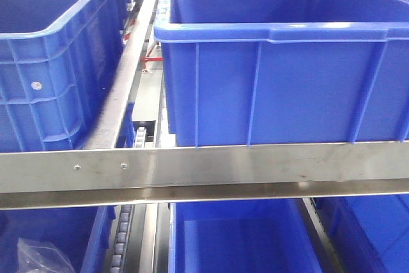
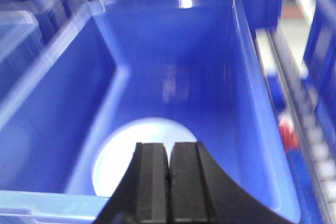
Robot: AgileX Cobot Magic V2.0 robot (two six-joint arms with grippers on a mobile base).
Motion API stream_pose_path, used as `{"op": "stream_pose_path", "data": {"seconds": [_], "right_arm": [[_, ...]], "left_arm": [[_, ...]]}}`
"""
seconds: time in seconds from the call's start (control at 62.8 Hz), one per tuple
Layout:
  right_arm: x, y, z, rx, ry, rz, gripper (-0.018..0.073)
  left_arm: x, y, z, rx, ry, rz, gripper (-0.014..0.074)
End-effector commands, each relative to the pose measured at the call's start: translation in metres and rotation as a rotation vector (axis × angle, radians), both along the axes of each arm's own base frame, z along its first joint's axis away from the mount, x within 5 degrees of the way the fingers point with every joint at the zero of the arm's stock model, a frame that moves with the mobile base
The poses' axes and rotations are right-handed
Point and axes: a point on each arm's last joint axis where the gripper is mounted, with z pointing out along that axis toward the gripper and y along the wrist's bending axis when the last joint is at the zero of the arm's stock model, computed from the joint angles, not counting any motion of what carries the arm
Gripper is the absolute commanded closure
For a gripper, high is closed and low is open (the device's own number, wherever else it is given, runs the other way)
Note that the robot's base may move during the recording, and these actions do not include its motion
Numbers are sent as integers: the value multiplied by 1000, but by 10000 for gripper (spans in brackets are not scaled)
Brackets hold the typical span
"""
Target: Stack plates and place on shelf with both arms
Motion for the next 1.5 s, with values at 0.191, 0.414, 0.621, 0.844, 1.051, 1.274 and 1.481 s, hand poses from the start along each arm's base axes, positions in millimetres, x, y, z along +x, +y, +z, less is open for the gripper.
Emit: {"op": "stream_pose_path", "data": {"seconds": [0.191, 0.414, 0.621, 0.844, 1.051, 1.274, 1.481], "right_arm": [[-57, -16, -47, 8, -173, -58, 511], [-84, -23, -114, 5, -184, -116, 511], [-97, -27, -132, 2, -211, -178, 511], [-97, -27, -135, -2, -184, -191, 511], [-97, -27, -135, -2, -183, -191, 511], [-97, -27, -135, -2, -183, -191, 511], [-97, -27, -135, -2, -183, -191, 511]], "left_arm": [[3, 0, 17, -27, -109, 9, 505], [3, 0, 17, -27, -109, 9, 505], [3, 0, 17, -27, -110, 10, 505], [3, 0, 17, -27, -110, 10, 505], [3, 0, 17, -27, -110, 10, 505], [3, 0, 17, -27, -110, 10, 505], [3, 0, 17, -27, -110, 10, 505]]}}
